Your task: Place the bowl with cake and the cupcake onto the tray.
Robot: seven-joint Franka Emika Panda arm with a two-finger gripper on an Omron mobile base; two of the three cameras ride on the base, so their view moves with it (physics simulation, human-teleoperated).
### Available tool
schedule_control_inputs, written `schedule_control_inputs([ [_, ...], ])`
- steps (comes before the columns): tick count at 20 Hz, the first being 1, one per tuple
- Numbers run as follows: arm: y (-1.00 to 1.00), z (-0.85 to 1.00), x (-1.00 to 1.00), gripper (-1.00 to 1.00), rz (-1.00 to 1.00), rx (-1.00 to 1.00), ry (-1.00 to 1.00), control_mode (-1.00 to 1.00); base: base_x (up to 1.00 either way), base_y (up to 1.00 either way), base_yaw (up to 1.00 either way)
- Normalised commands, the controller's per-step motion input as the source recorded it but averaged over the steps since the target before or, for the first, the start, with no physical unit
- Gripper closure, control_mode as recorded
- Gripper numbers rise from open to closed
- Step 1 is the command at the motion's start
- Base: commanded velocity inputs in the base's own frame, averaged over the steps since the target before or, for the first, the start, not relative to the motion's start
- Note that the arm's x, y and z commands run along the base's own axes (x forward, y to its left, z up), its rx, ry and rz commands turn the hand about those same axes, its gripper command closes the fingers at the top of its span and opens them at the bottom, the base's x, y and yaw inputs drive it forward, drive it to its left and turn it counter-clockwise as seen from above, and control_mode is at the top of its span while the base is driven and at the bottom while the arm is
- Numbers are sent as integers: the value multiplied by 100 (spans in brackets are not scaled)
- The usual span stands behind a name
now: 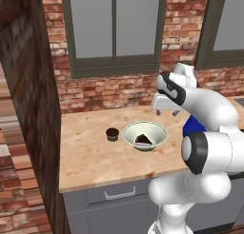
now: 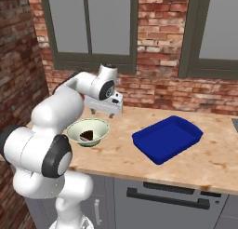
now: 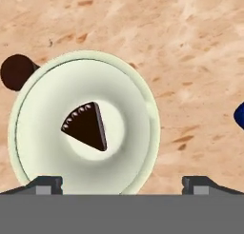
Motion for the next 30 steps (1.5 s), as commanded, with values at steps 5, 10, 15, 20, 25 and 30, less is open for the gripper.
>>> schedule_control_inputs([
  [5, -7, -57, 11, -100, 1, -3, -5, -100, 0, 0, 0],
  [10, -2, -43, 32, -100, 4, 0, 0, -100, 0, 0, 0],
  [15, 0, -36, 35, -100, 4, 0, 1, -100, 0, 0, 0],
  [20, -1, -29, 28, -100, 6, 1, 0, -100, 0, 0, 0],
  [25, -1, -20, 18, -100, 7, 2, 0, -100, 0, 0, 0],
  [30, 0, -18, 11, -100, 7, 1, 0, -100, 0, 0, 0],
])
